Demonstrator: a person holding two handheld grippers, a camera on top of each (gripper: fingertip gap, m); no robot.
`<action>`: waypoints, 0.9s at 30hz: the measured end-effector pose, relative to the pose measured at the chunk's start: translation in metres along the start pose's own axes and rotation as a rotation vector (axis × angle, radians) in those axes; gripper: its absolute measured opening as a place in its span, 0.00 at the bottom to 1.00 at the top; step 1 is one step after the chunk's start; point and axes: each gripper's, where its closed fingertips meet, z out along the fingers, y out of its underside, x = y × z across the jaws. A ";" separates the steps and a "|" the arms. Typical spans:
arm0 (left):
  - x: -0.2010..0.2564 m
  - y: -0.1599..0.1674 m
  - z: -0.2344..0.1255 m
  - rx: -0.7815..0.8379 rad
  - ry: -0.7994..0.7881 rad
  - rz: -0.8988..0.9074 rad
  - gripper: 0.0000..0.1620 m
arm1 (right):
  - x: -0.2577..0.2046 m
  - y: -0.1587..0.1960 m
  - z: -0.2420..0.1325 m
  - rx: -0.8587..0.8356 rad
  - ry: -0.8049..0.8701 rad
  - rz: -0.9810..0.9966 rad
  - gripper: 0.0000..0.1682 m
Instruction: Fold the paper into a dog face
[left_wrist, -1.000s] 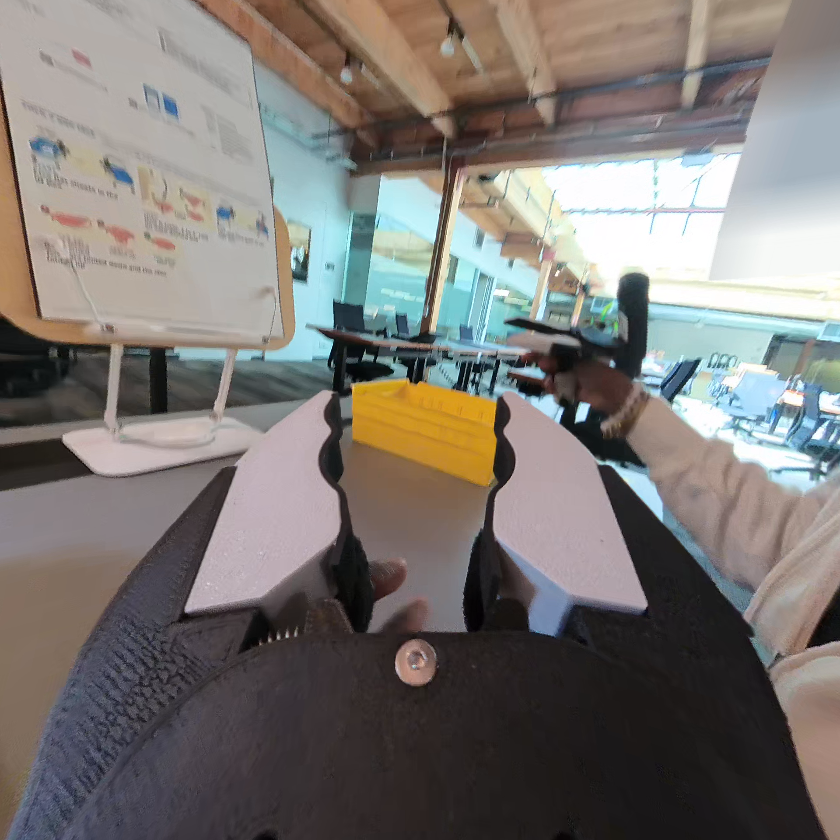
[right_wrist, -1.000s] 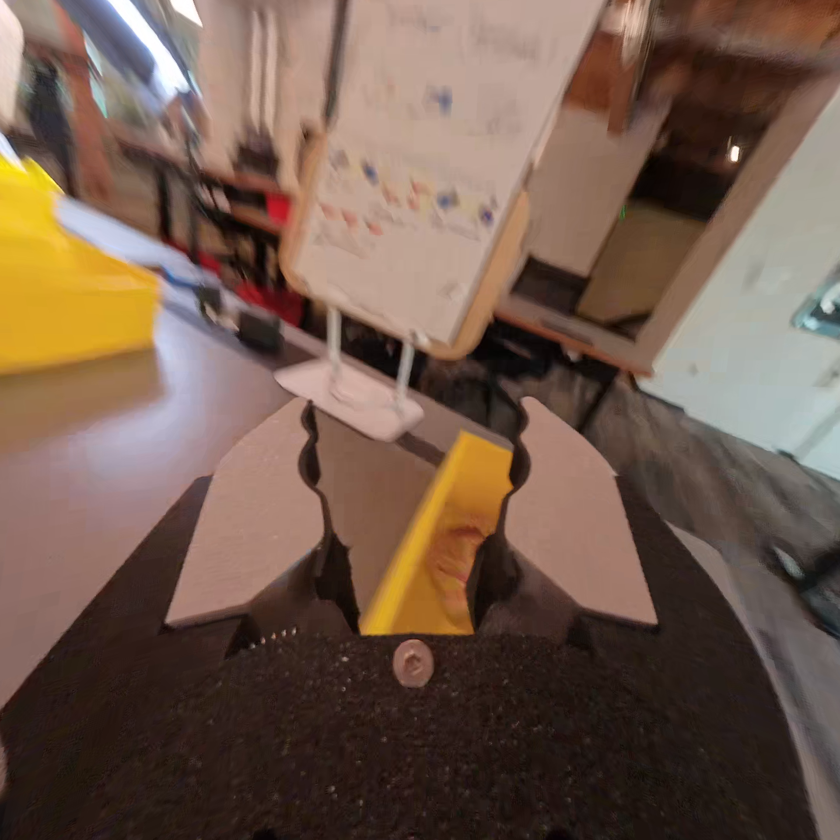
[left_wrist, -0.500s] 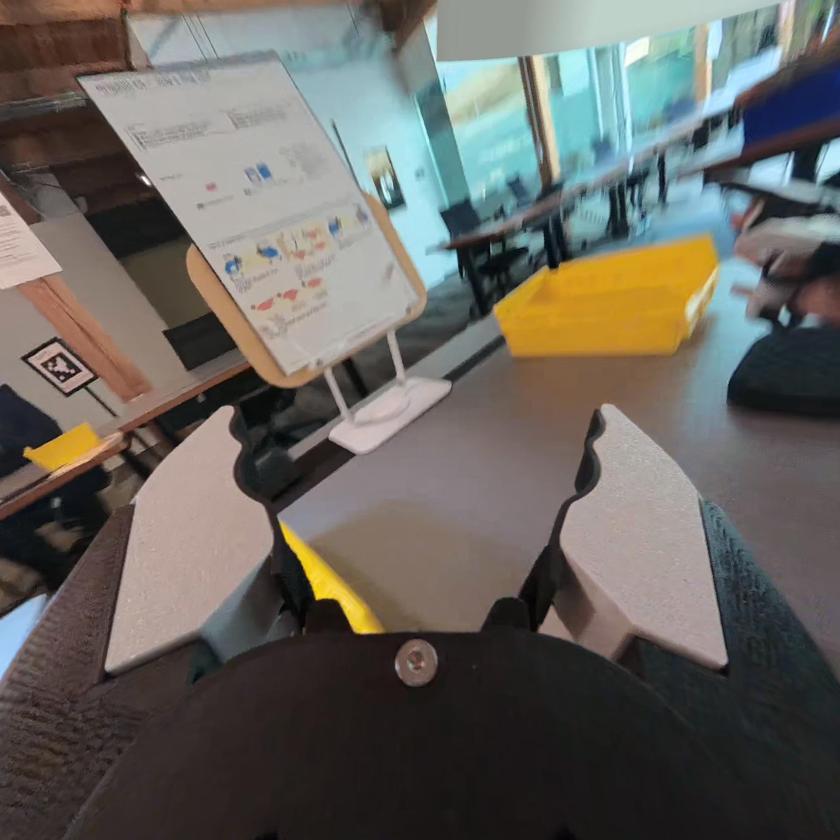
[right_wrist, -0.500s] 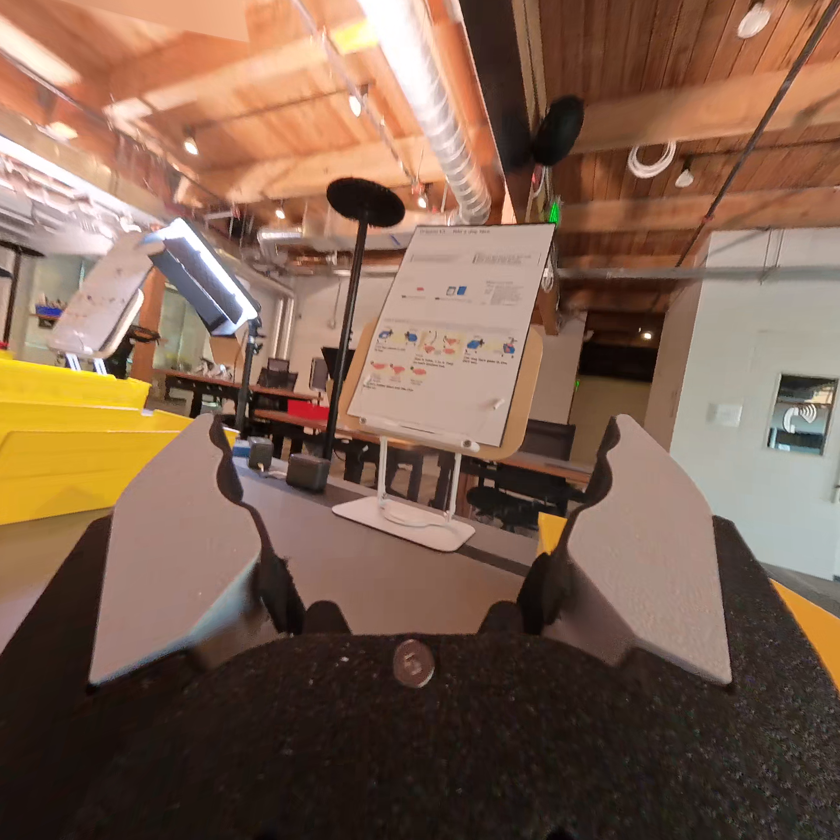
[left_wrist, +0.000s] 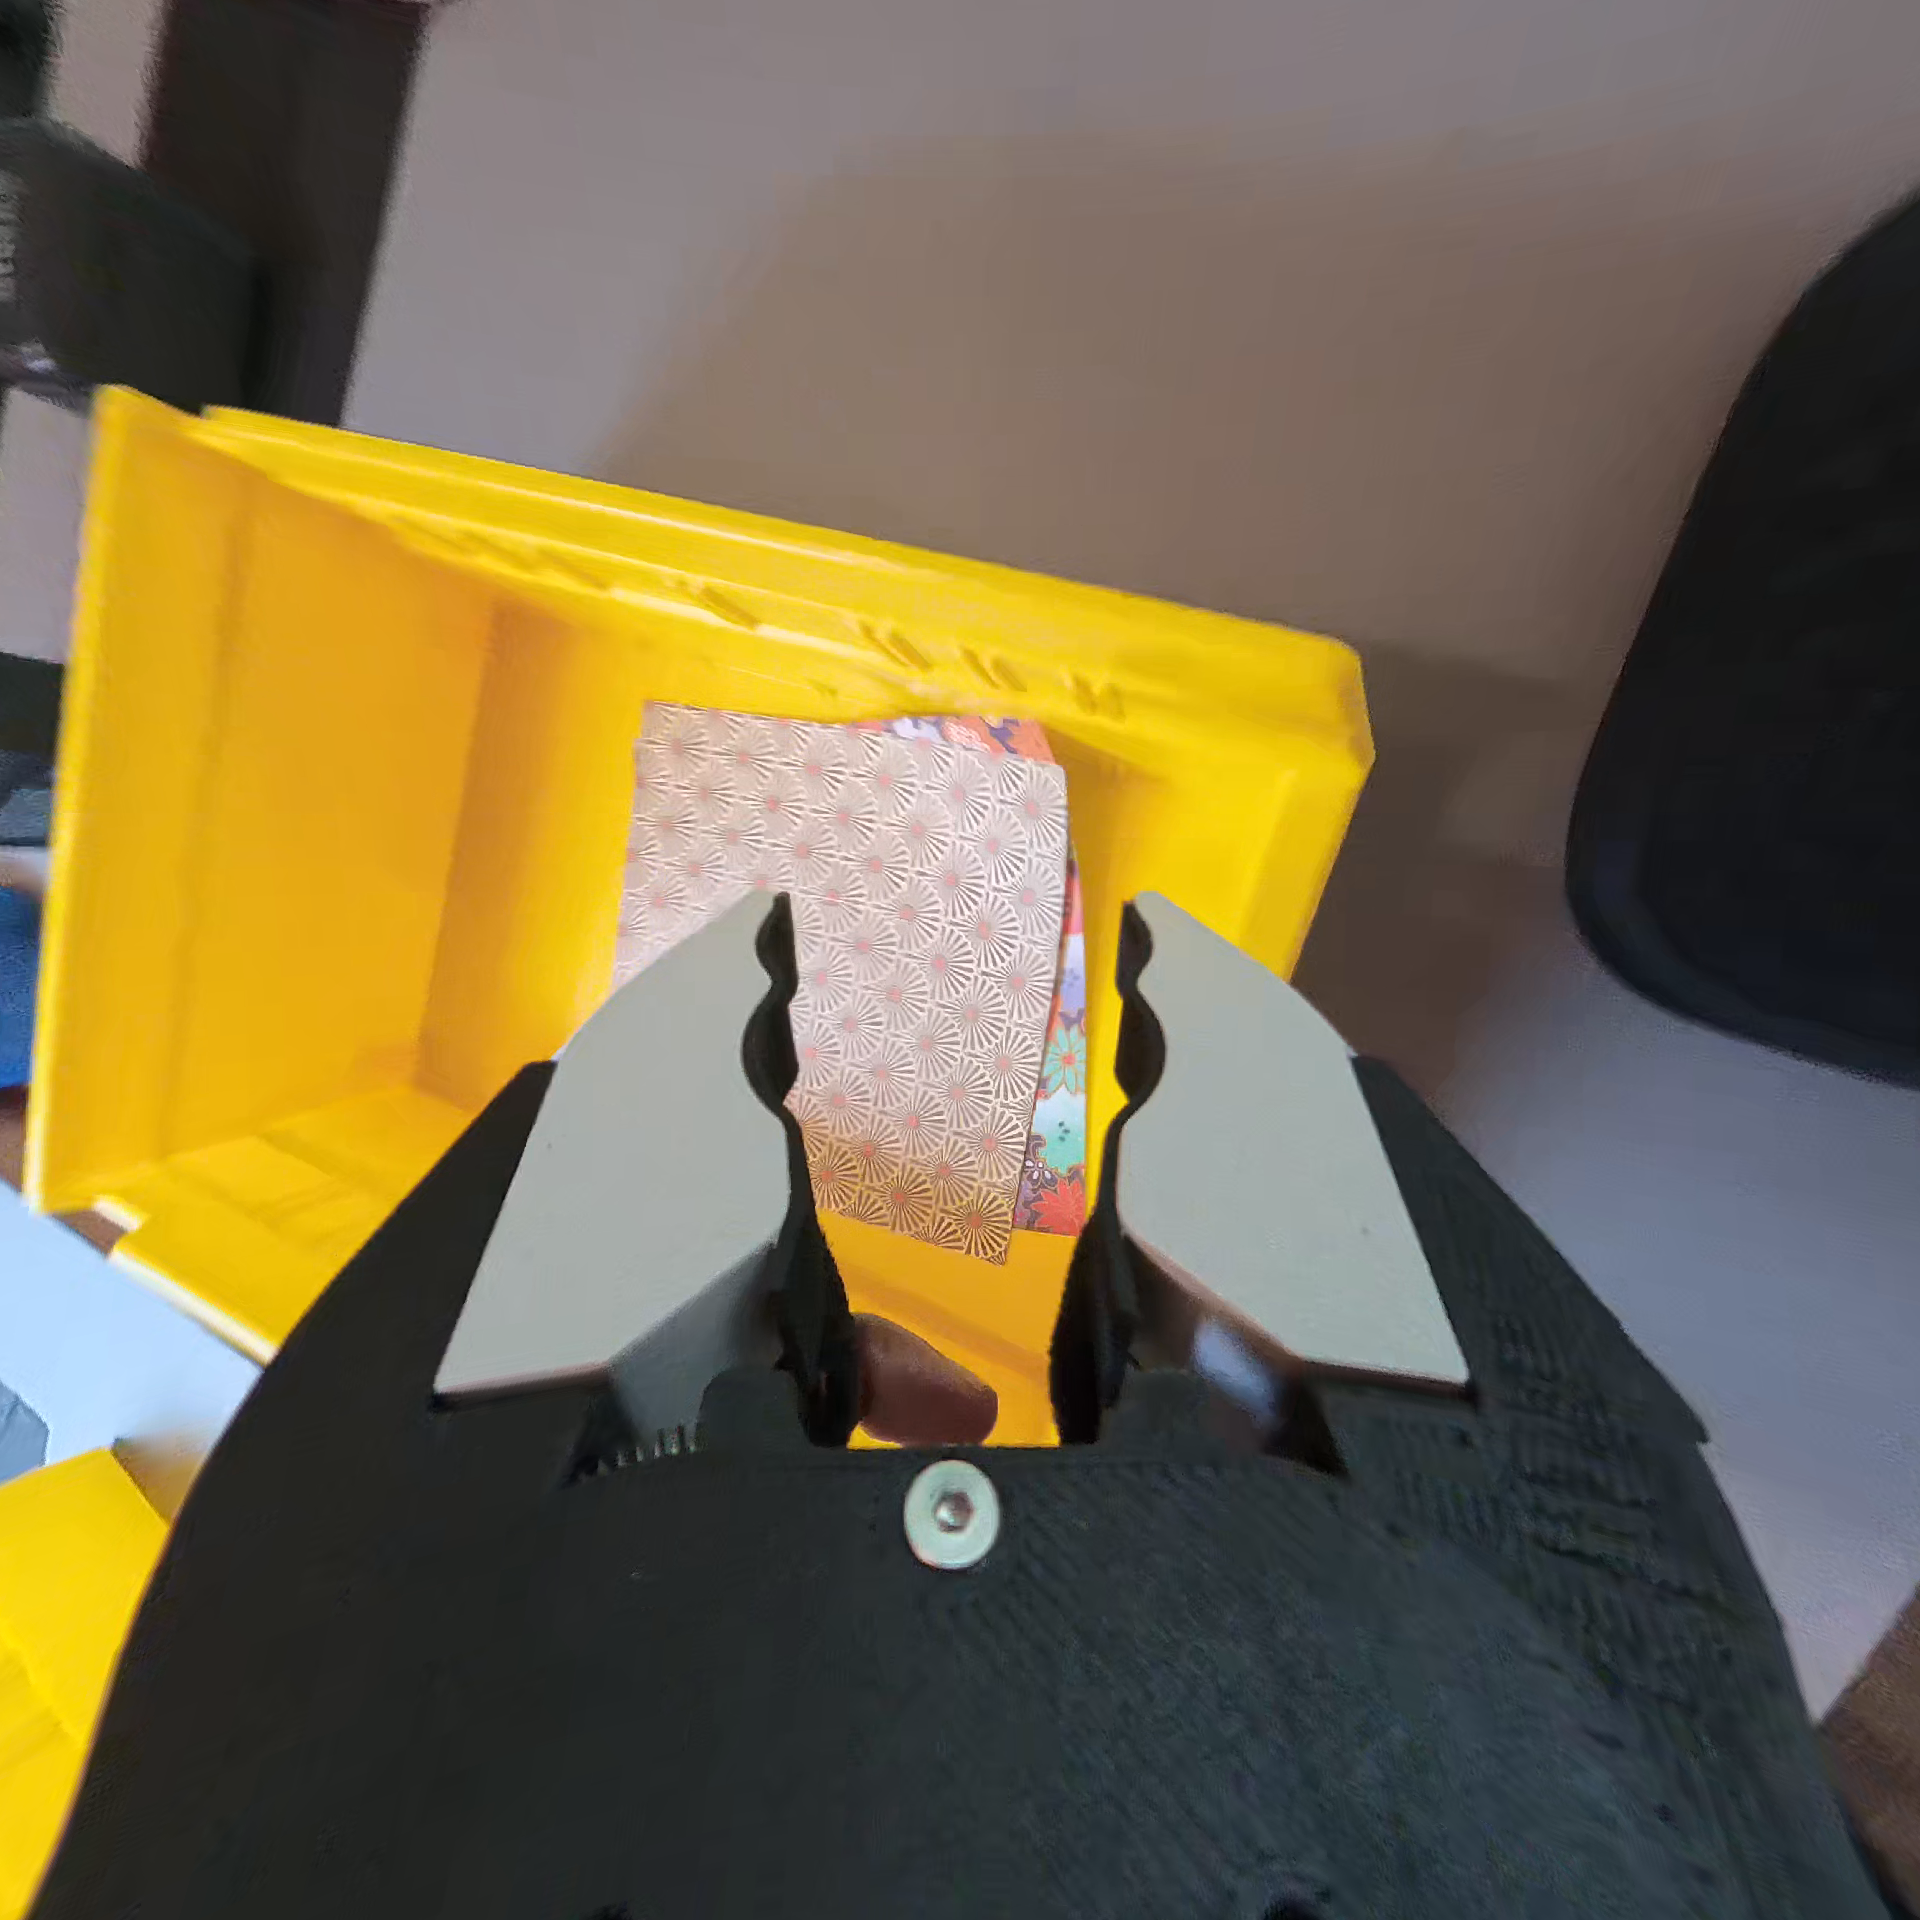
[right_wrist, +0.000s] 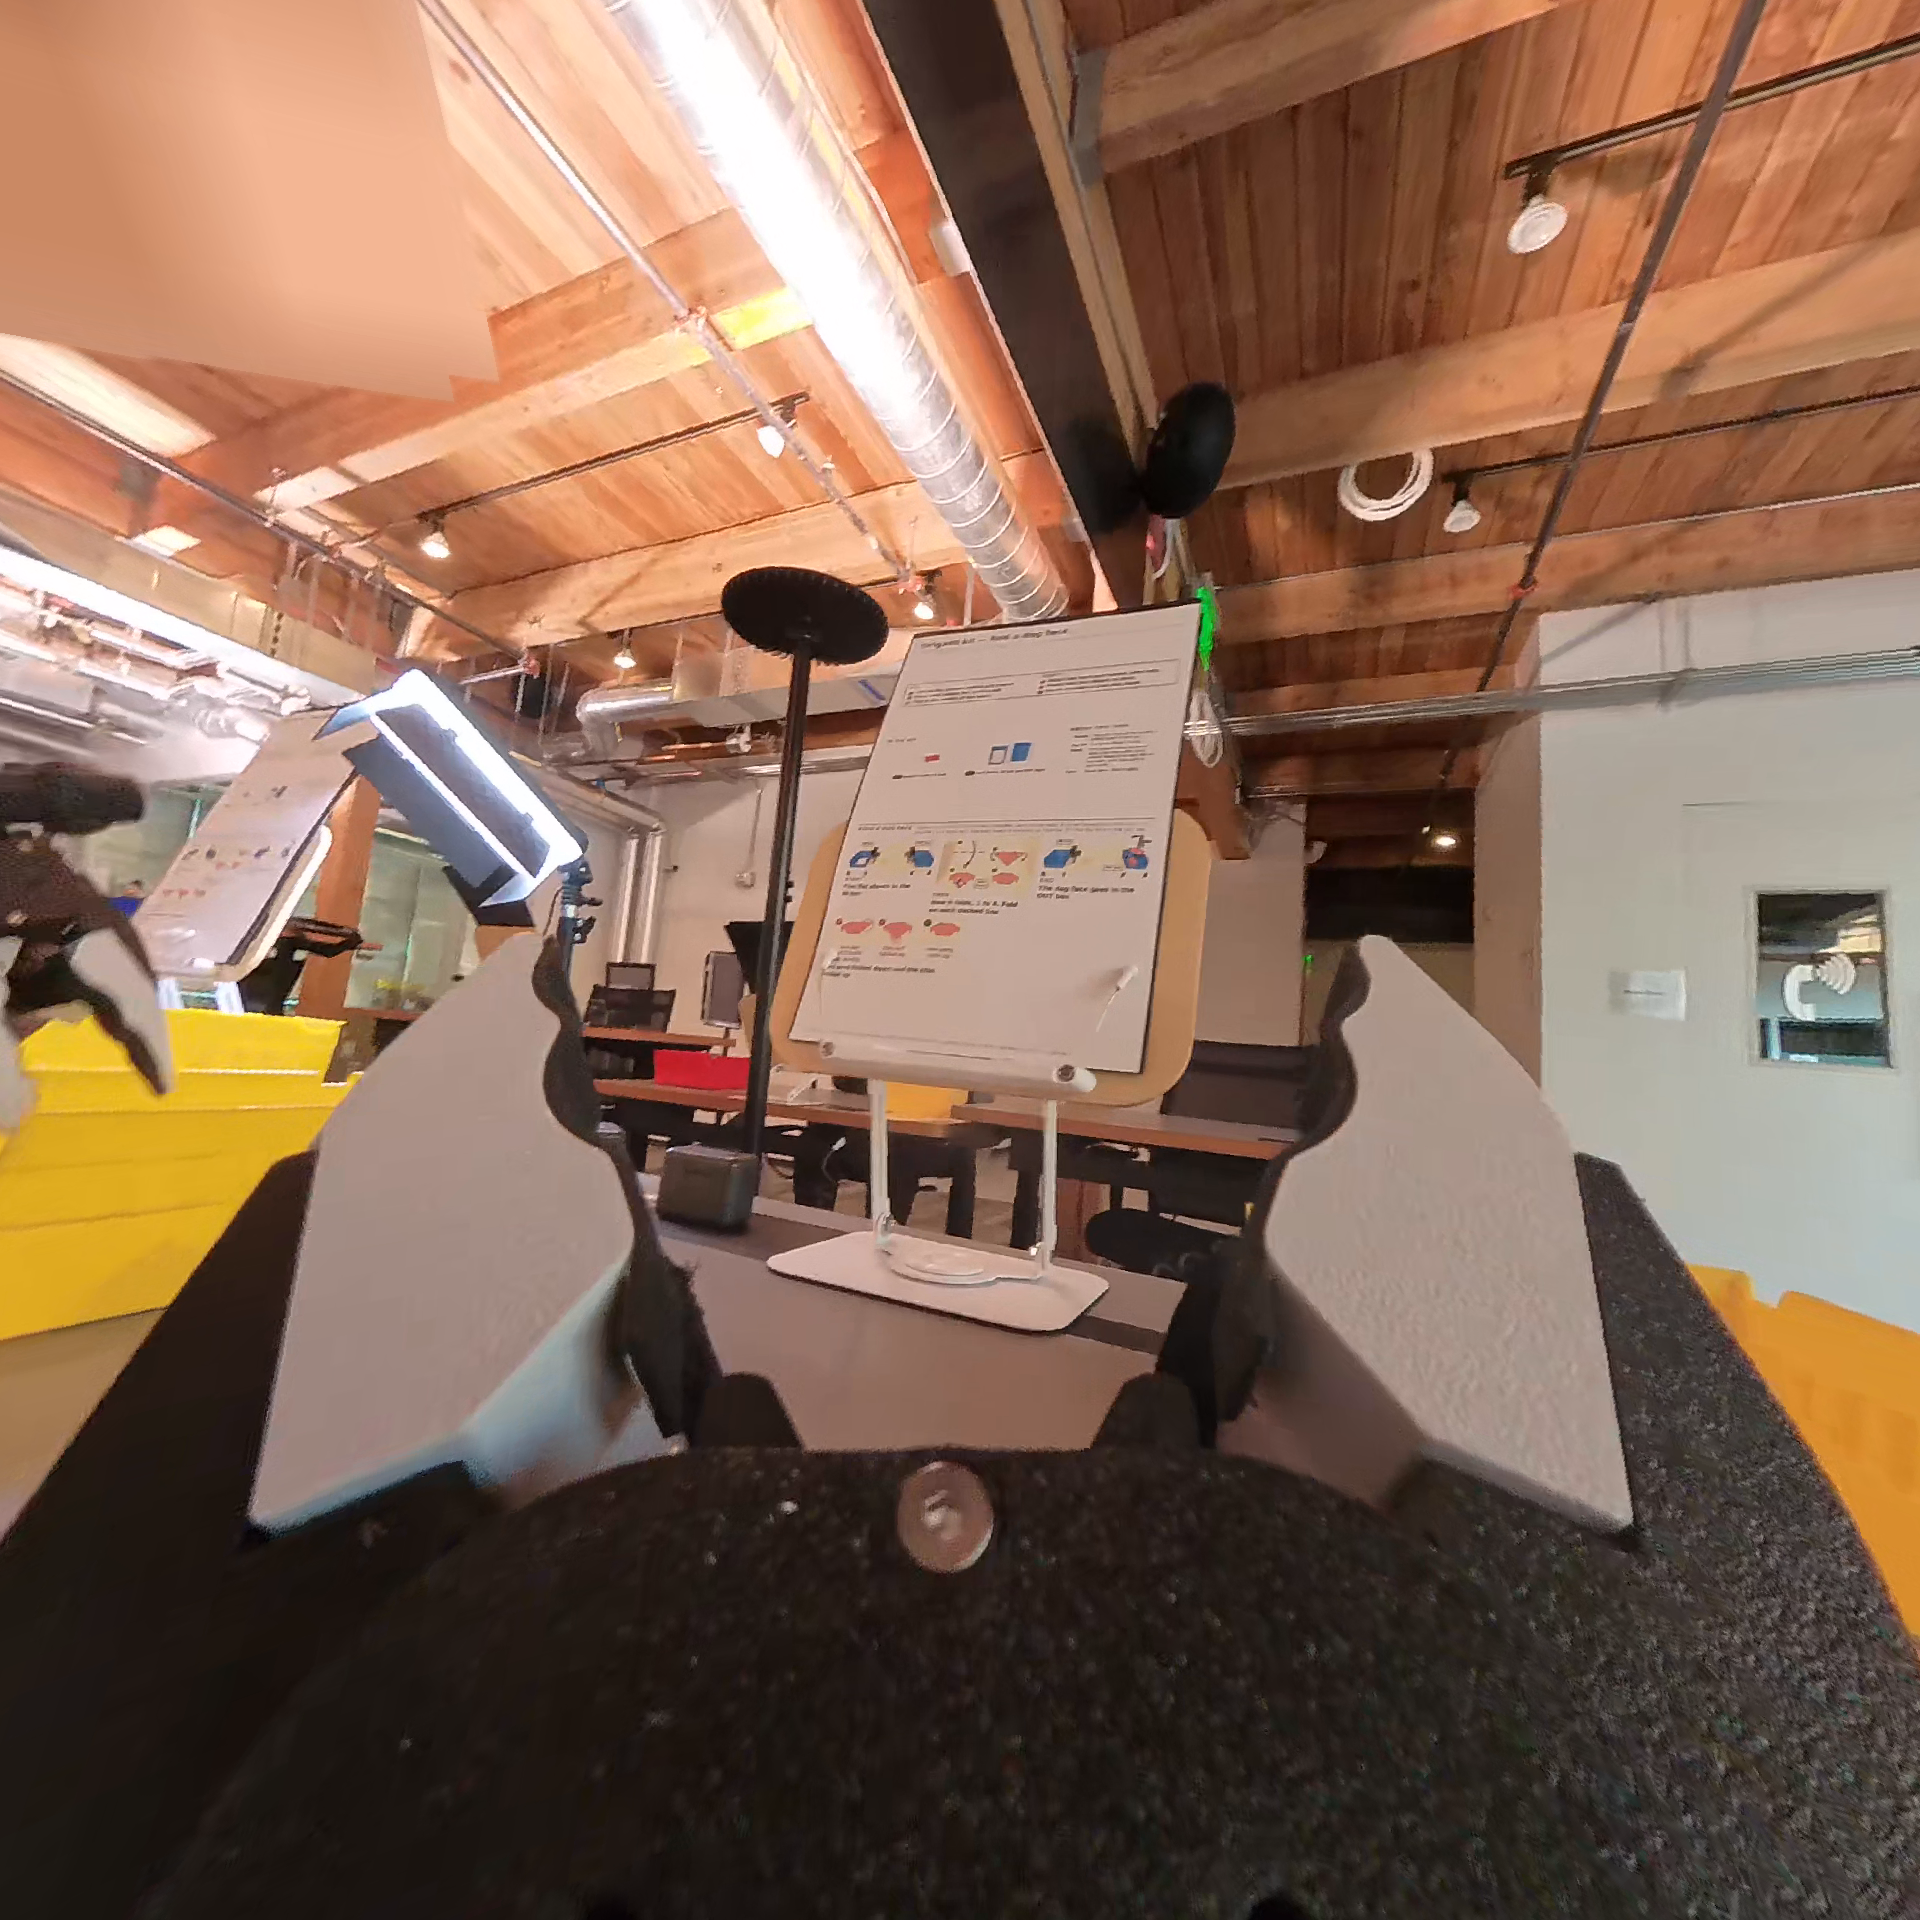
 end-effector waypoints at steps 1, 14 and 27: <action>0.005 0.004 0.008 -0.014 0.014 0.039 0.36 | 0.002 0.000 0.000 0.001 0.011 -0.001 0.78; 0.008 0.019 0.061 -0.017 0.076 0.181 0.27 | 0.003 0.014 0.002 -0.081 0.024 -0.082 0.74; 0.007 0.015 0.067 0.030 0.116 0.181 0.16 | -0.002 0.021 0.004 -0.118 0.003 -0.110 0.72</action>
